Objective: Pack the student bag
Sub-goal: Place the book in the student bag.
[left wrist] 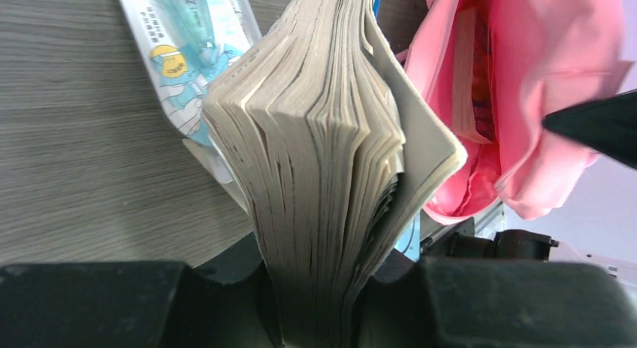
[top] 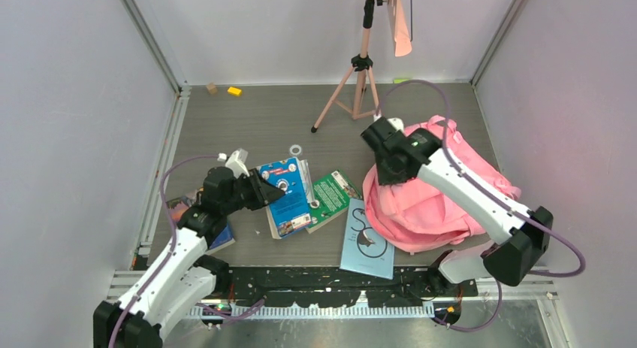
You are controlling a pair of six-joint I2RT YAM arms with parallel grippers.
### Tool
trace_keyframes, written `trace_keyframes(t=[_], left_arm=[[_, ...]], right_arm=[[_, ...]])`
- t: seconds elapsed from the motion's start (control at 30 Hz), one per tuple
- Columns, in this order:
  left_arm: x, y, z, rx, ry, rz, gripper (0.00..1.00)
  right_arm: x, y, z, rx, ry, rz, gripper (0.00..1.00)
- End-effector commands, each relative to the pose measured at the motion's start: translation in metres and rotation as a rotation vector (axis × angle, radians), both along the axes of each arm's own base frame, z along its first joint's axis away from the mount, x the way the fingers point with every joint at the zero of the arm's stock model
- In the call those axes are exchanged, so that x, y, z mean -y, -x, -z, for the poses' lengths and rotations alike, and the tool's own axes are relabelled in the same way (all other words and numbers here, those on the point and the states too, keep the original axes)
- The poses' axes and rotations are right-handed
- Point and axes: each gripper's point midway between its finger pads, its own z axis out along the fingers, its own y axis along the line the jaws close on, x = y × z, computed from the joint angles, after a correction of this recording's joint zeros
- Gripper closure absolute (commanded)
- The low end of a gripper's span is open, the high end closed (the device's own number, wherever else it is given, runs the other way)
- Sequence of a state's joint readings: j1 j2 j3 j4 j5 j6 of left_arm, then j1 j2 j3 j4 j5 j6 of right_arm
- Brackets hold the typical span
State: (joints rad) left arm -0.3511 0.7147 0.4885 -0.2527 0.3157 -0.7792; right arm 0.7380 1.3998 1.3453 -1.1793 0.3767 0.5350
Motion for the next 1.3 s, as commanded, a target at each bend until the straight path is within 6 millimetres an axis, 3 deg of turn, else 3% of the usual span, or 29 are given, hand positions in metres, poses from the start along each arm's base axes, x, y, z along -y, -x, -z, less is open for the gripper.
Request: trace_keyframes(t=[0.0, 0.2, 0.4, 0.6, 0.77, 1.07, 1.27], left_arm=[[0.038, -0.023, -0.068, 0.172, 0.178, 0.129, 1.0], [0.098, -0.028, -0.083, 0.165, 0.255, 0.243, 1.0], [0.168, -0.023, -0.077, 0.102, 0.36, 0.353, 1.0], [0.23, -0.008, -0.066, 0.022, 0.459, 0.442, 1.0], [0.269, -0.005, -0.05, -0.032, 0.487, 0.462, 1.0], [0.32, -0.018, -0.042, -0.061, 0.57, 0.424, 1.0], [0.337, -0.03, -0.048, -0.032, 0.615, 0.384, 1.0]], right_arm=[[-0.008, -0.011, -0.055, 0.069, -0.185, -0.049, 1.0], [-0.003, -0.016, -0.113, 0.153, -0.348, -0.04, 1.0], [-0.013, -0.013, -0.147, 0.192, -0.487, -0.07, 1.0], [-0.02, -0.014, -0.159, 0.225, -0.563, -0.066, 1.0], [-0.024, -0.016, -0.163, 0.253, -0.603, -0.053, 1.0], [-0.026, -0.019, -0.161, 0.267, -0.622, -0.047, 1.0], [-0.024, -0.019, -0.16, 0.272, -0.613, -0.044, 1.0]])
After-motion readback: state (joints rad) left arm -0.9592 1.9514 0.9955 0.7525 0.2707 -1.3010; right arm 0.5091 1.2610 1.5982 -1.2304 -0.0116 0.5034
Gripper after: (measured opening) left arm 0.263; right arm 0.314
